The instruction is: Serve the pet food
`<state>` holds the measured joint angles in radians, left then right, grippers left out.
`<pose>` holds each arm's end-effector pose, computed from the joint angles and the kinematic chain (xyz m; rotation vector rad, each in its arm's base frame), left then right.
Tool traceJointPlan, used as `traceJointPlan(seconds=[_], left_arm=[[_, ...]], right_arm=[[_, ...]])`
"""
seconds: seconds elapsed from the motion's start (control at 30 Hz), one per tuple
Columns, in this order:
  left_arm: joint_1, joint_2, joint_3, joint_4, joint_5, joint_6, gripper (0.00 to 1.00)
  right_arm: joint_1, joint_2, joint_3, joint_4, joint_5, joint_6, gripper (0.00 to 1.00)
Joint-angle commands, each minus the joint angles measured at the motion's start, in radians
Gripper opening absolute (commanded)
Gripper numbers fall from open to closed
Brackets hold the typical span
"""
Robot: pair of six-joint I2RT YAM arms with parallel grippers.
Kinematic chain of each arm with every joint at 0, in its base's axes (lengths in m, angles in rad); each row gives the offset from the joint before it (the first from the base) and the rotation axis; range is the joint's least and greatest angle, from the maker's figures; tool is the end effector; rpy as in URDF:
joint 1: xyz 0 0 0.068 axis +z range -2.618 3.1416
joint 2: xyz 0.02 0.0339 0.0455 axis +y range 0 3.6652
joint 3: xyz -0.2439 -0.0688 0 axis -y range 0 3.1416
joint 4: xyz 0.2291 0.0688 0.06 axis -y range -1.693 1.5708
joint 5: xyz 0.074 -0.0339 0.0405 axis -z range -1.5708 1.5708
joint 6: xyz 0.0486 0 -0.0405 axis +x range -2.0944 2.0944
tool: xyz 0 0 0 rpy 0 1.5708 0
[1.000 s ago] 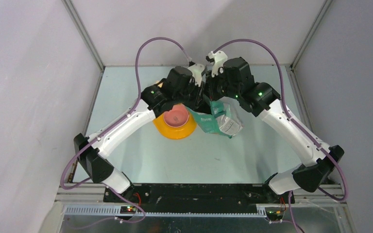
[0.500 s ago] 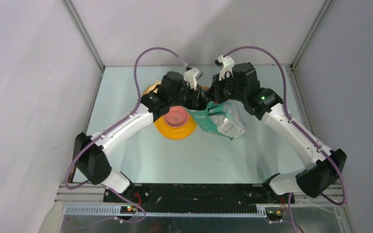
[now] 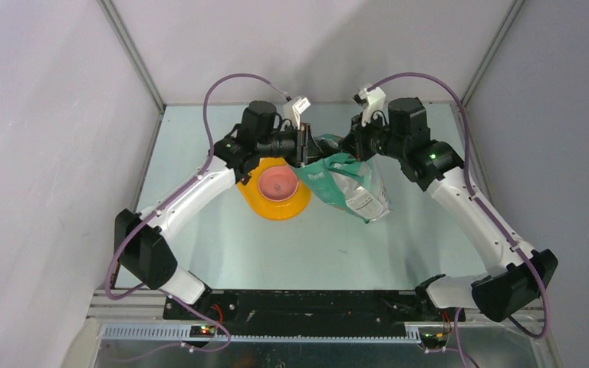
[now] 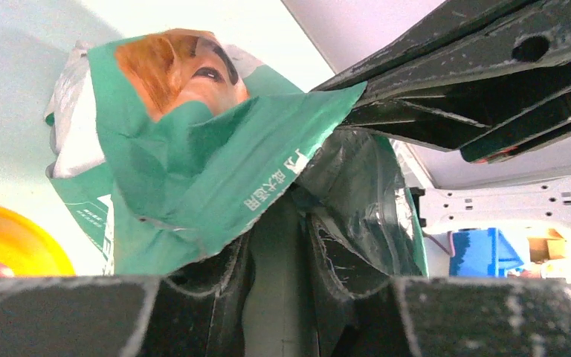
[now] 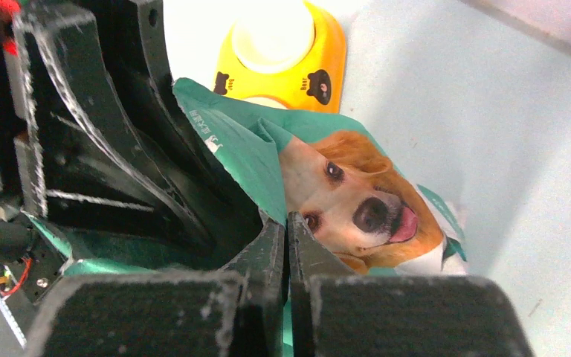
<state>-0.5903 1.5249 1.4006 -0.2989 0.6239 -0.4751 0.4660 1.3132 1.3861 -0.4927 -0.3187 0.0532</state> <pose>0.2725 -0.2167 0.3417 0.5597 2.0782 -1.2769 0.2538 0.1447 0.3769 -0.6189 1.9303 0.6489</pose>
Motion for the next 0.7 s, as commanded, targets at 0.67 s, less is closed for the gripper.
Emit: traceJointPlan(seconds=[0.67], left_arm=[[0.198,-0.131,0.088,-0.184,0.051,-0.065,0.0]], right_arm=[[-0.166,-0.086,0.139,-0.061,0.18,-0.266,0.0]])
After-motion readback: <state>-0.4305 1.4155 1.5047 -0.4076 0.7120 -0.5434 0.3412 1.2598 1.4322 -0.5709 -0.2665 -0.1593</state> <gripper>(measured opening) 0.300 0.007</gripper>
